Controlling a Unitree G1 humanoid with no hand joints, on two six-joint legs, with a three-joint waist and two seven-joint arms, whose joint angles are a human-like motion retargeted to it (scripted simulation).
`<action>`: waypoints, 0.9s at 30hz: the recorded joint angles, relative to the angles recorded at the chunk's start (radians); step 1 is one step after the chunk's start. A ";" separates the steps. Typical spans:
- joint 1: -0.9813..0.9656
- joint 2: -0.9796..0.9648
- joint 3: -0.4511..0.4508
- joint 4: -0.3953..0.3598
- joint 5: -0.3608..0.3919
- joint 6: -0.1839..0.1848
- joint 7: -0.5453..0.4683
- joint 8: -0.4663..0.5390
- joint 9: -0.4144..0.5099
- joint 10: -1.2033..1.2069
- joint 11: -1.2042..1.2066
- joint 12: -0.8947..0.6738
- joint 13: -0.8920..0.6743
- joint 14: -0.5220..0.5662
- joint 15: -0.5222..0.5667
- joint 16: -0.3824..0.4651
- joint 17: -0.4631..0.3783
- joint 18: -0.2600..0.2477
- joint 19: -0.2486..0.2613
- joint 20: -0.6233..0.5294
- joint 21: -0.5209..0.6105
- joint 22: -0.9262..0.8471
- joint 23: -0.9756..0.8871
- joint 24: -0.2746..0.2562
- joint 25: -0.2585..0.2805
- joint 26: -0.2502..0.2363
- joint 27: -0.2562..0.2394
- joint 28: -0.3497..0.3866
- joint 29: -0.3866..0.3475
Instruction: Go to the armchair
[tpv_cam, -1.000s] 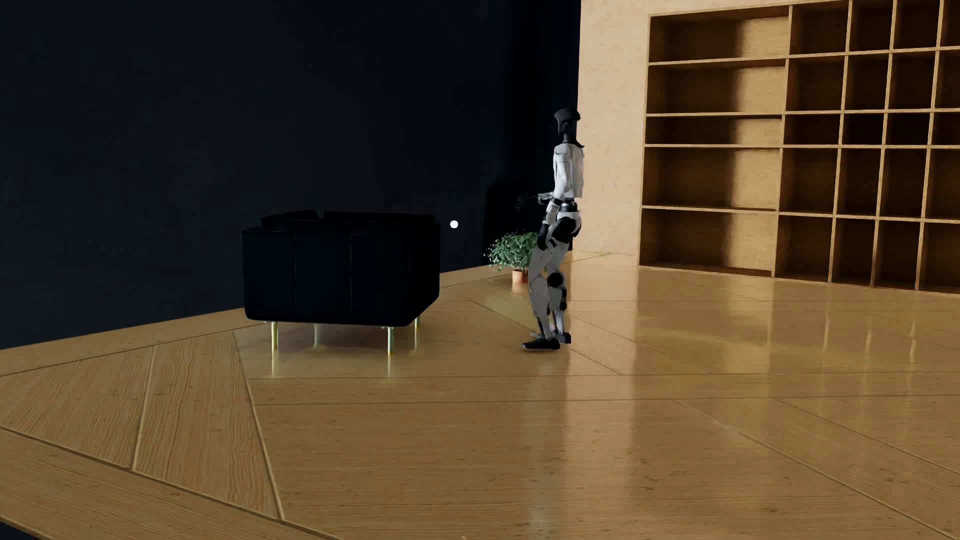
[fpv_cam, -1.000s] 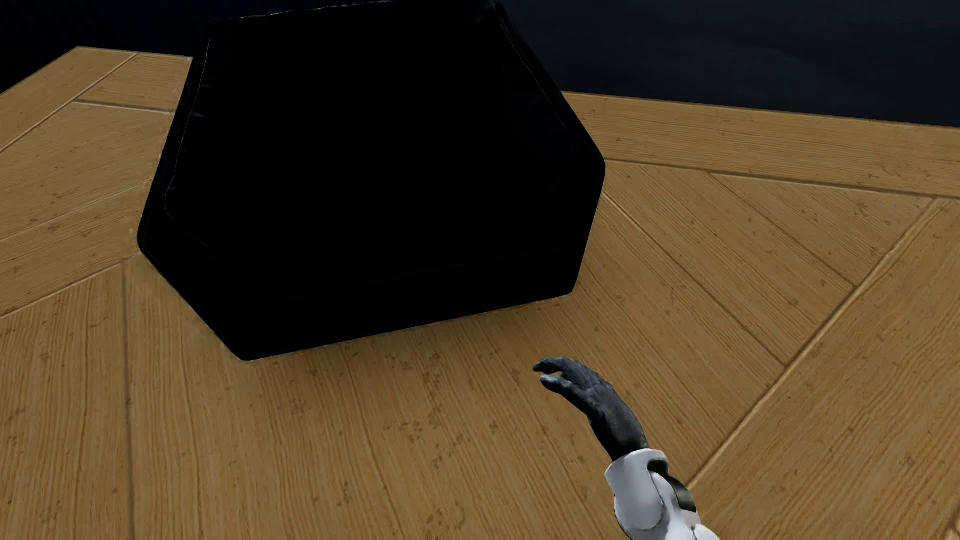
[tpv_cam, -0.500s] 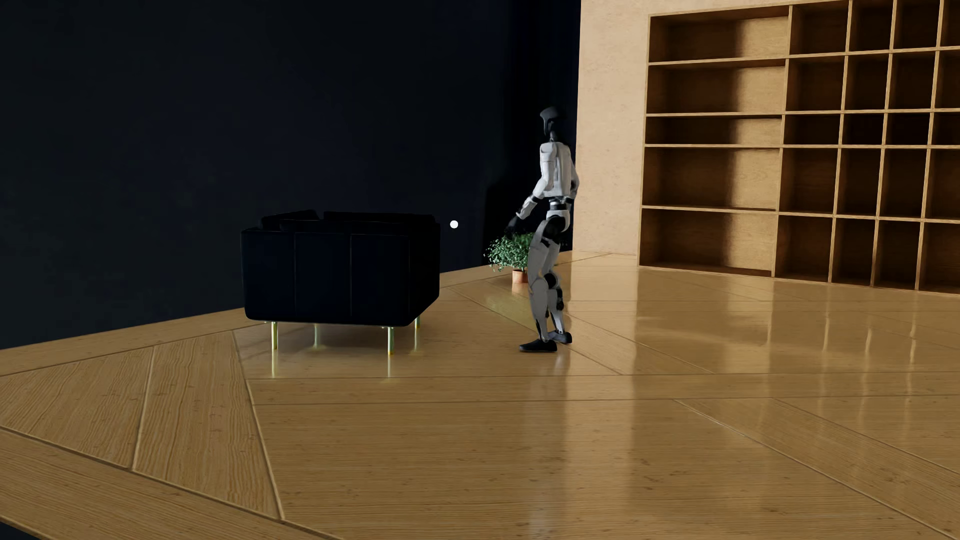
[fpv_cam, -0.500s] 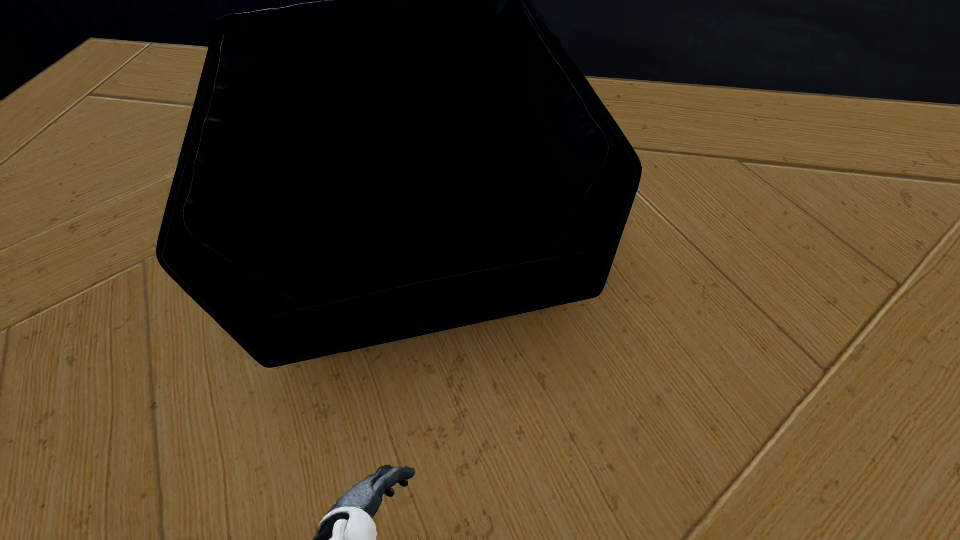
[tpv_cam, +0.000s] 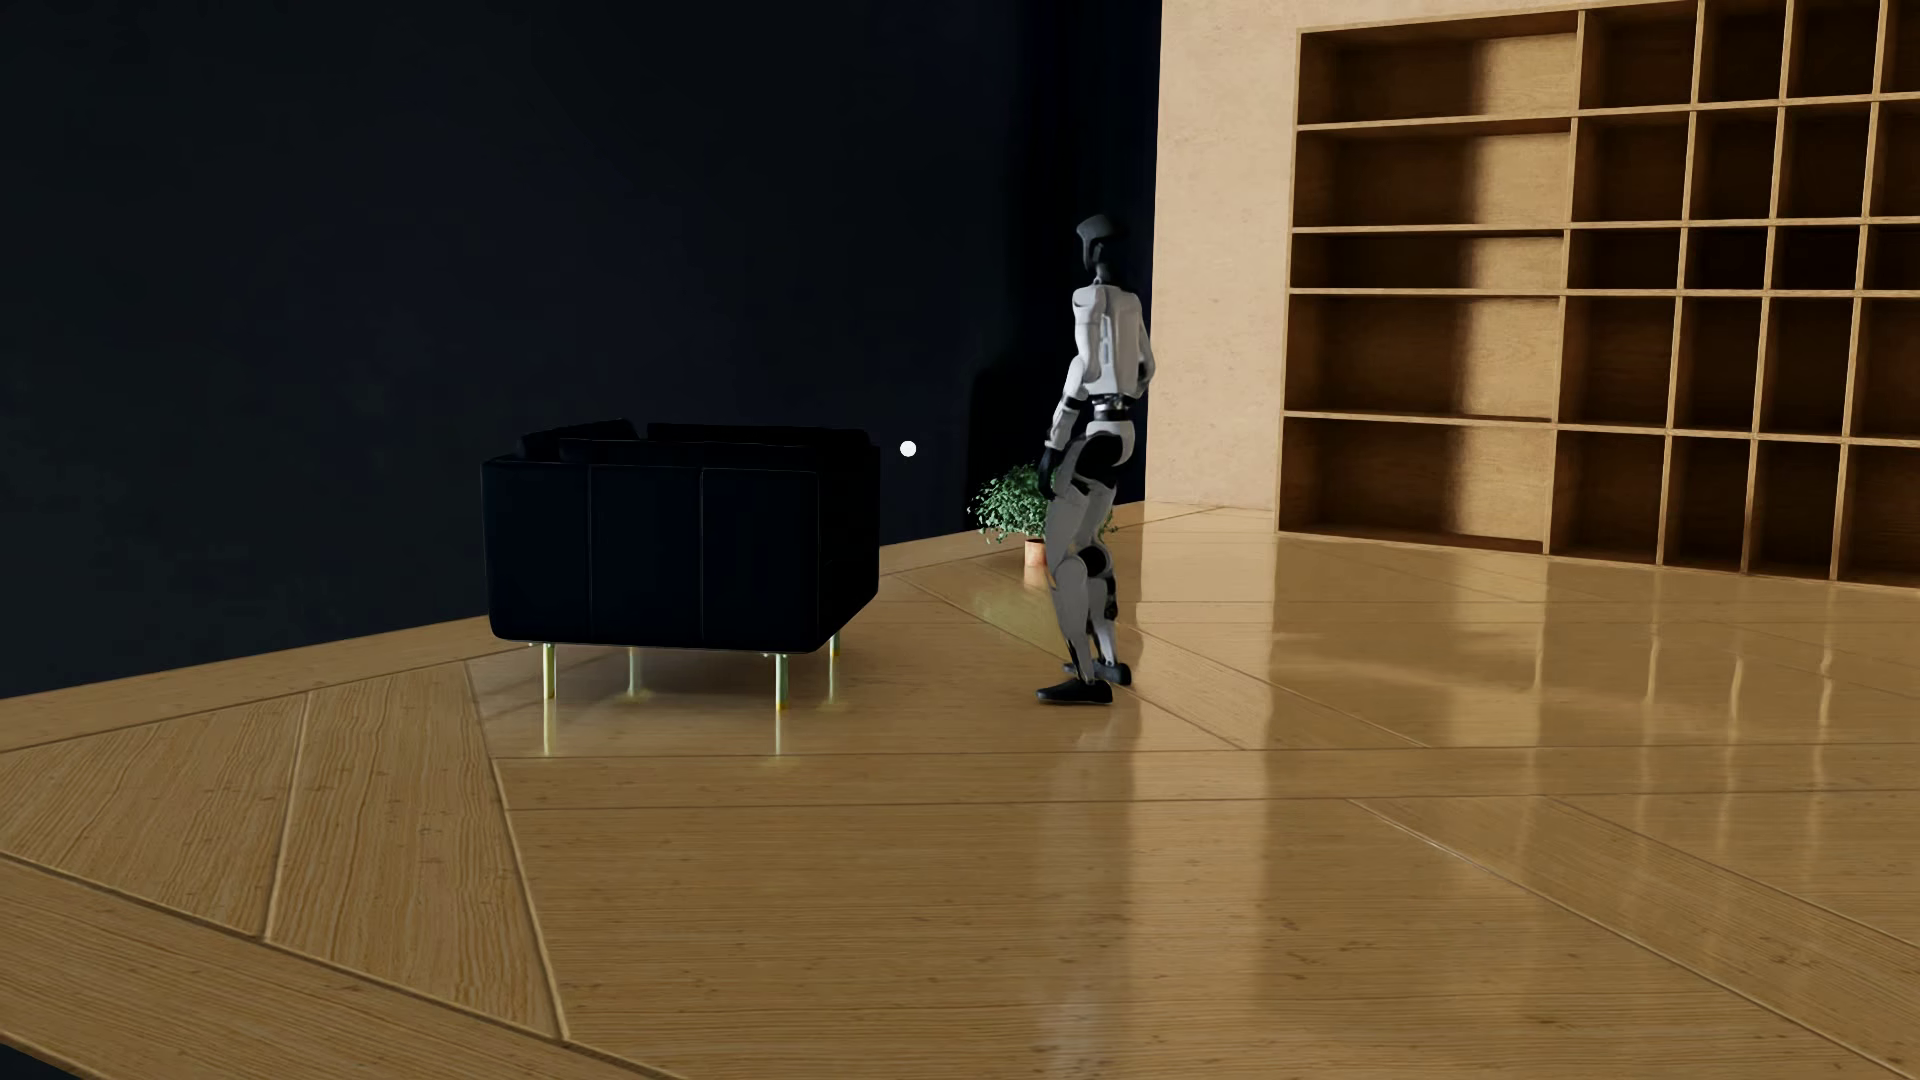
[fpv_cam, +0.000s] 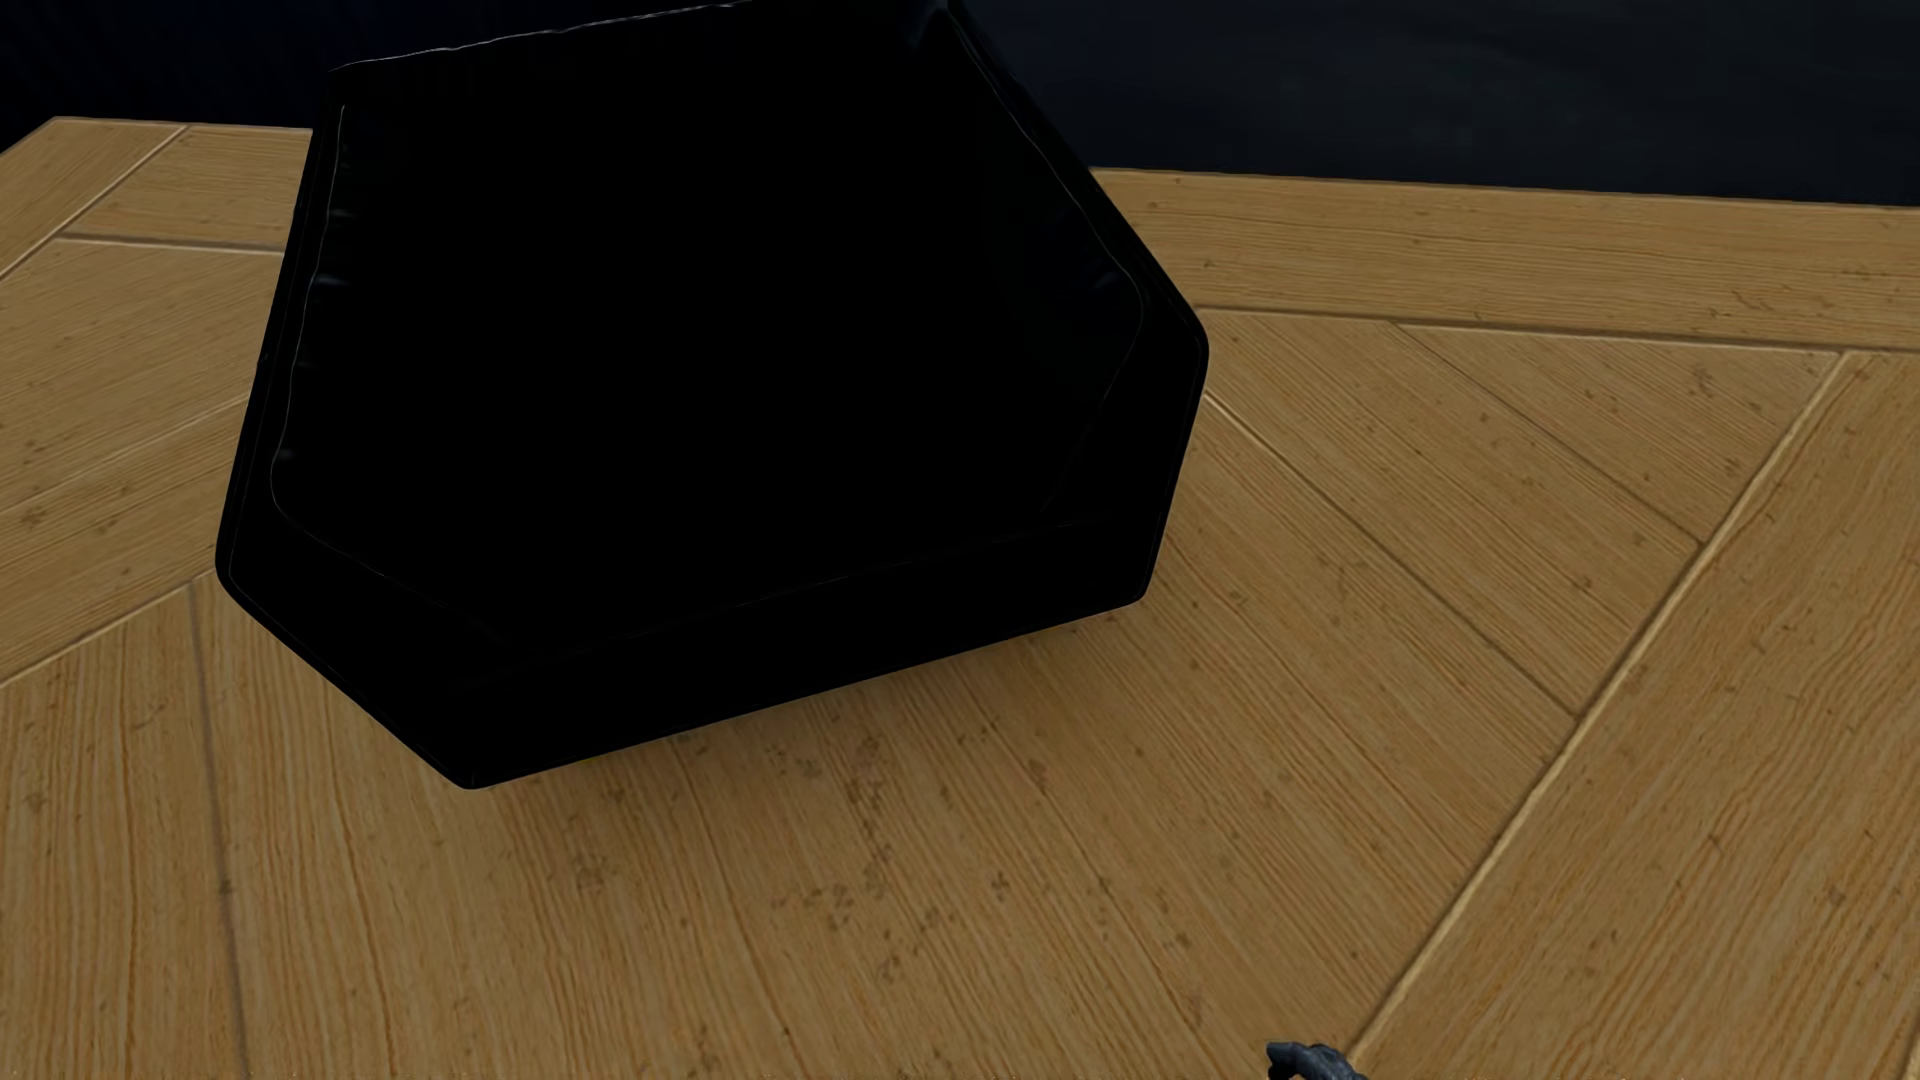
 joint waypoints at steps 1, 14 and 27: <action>-0.005 -0.004 0.002 0.005 0.004 0.001 -0.003 -0.002 0.002 0.002 0.003 0.021 0.009 0.001 0.000 0.006 0.001 -0.003 -0.005 -0.007 -0.007 0.000 0.003 -0.007 0.010 -0.013 0.004 -0.012 -0.012; -0.074 -0.012 0.009 0.004 -0.005 0.001 -0.118 -0.112 0.021 0.017 0.016 0.028 0.059 0.033 -0.021 0.008 -0.033 -0.032 -0.035 0.021 0.008 -0.174 0.198 0.015 -0.011 -0.078 0.113 0.082 0.058; -0.091 0.009 -0.009 0.009 0.000 0.006 -0.186 -0.177 0.023 0.023 0.007 0.021 -0.053 0.049 -0.021 -0.030 0.014 -0.048 -0.049 0.013 -0.010 -0.145 0.042 0.002 0.005 -0.051 0.033 0.087 -0.009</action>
